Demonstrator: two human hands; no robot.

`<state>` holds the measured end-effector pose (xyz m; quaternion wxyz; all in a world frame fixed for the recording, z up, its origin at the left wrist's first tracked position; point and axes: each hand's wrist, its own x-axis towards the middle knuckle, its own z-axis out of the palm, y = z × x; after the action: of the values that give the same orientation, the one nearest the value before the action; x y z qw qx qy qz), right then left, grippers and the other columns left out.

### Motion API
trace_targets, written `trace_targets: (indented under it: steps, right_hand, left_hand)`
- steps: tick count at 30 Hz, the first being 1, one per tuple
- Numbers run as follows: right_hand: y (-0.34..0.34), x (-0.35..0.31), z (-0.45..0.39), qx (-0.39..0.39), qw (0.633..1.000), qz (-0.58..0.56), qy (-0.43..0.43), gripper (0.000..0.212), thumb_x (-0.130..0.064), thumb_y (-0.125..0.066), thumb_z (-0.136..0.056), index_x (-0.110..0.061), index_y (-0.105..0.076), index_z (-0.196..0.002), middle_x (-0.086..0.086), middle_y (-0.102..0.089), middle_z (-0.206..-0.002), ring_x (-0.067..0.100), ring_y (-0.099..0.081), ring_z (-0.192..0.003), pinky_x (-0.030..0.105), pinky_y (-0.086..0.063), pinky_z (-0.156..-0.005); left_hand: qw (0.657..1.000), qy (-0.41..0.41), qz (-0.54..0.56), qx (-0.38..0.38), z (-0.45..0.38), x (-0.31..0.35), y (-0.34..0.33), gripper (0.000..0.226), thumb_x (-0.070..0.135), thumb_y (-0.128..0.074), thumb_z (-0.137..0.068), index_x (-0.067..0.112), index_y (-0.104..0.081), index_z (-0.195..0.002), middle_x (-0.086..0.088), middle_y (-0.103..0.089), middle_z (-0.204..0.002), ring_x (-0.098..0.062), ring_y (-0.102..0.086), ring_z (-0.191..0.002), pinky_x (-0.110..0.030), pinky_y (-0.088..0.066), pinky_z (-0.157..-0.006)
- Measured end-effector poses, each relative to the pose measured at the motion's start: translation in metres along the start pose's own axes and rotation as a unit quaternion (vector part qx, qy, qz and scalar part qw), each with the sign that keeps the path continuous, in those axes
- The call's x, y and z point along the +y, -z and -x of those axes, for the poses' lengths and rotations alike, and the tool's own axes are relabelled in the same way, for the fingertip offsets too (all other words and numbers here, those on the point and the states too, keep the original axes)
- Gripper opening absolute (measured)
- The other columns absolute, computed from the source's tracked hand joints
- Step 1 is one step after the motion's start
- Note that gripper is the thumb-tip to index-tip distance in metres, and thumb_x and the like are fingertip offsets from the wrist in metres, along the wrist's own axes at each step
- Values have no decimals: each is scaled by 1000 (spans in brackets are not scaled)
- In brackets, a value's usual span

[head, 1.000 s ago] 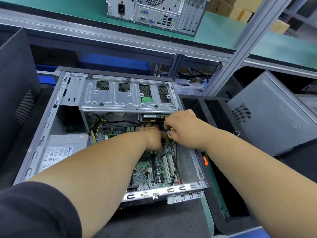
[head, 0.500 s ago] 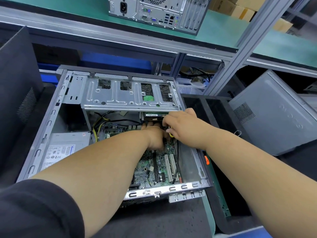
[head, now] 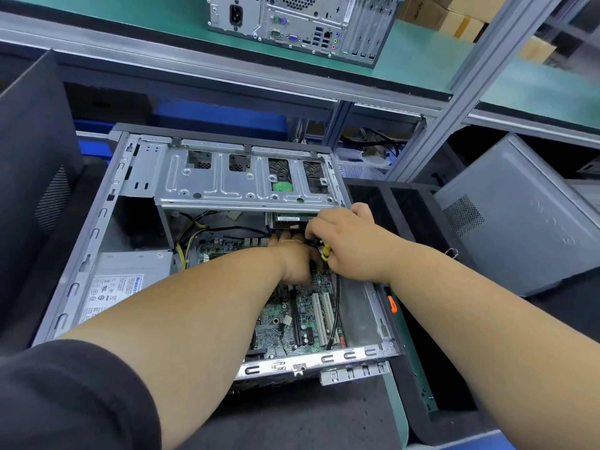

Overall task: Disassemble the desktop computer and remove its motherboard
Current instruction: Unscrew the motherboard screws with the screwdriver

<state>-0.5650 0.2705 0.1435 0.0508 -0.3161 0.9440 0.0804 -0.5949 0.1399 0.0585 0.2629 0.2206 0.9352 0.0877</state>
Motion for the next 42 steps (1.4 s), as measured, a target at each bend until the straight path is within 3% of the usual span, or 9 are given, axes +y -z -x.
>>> trace_targets:
  steps: [3,9,13,18,22,24,28,33,42]
  right_hand:
    - [-1,1,0,19,999,49,11,28,-37,-47,-95,-24,-51,-120,-7,-53,-112,17,-49,-106,37,-18,-87]
    - [-1,-1,-1,-7,1000,-17,-14,43,-16,-51,-82,-23,-48,-125,-4,-51,-116,20,-48,-109,37,-22,-90]
    - [-1,-1,0,8,1000,16,-10,39,-33,-48,-93,-22,-45,-130,-4,-51,-121,20,-50,-107,38,-22,-89]
    - [0,-3,-1,-9,999,-41,-16,47,-15,-51,-84,-21,-45,-130,-2,-49,-121,22,-51,-104,37,-23,-94]
    - [0,-1,-1,4,1000,8,-5,40,-32,-48,-94,-20,-42,-131,-1,-51,-124,23,-53,-101,39,-24,-92]
    - [-1,-1,-2,0,1000,-1,-3,38,-28,-47,-96,-19,-41,-132,-1,-51,-127,24,-53,-100,38,-25,-94]
    - [1,-1,1,-6,999,-32,-7,50,-16,-54,-81,-21,-44,-129,-3,-50,-120,20,-48,-109,38,-25,-94]
    - [2,2,1,-12,999,-34,-4,38,-21,-49,-93,-19,-42,-131,-4,-55,-117,21,-55,-94,38,-22,-96]
    - [0,8,2,23,997,-67,-8,38,-14,-52,-88,-21,-47,-125,-15,-45,-95,18,-54,-85,32,-21,-90]
  left_hand:
    - [1000,13,-15,12,-2,1,-2,55,40,-64,-78,35,-49,-131,-8,-35,-137,-34,-28,-127,-47,-20,-111]
    - [1000,2,-6,7,-5,-1,-3,49,41,-67,-74,48,-54,-121,-6,-37,-128,-32,-30,-120,-44,-24,-105]
    - [1000,12,-8,9,-7,-1,-4,59,41,-66,-75,39,-48,-131,-5,-36,-132,-33,-29,-122,-46,-24,-107]
    - [1000,-1,-8,9,-6,-2,-4,53,41,-67,-73,50,-52,-123,-4,-33,-137,-33,-27,-125,-45,-23,-106]
    - [1000,14,-10,8,-5,0,-3,61,41,-65,-76,38,-47,-134,-6,-34,-138,-33,-27,-126,-47,-22,-109]
    - [1000,10,-9,1,-3,0,-2,57,41,-66,-77,42,-49,-132,-7,-32,-139,-35,-25,-128,-47,-21,-110]
    - [1000,5,-6,-5,0,1,1,48,40,-67,-77,48,-54,-123,-6,-33,-138,-36,-25,-128,-46,-21,-108]
    - [1000,6,2,-12,3,2,2,54,37,-64,-79,49,-49,-130,-7,-32,-140,-36,-23,-131,-45,-21,-109]
    - [1000,3,13,-4,6,3,4,53,36,-66,-78,56,-51,-125,-4,-36,-131,-33,-28,-126,-42,-22,-108]
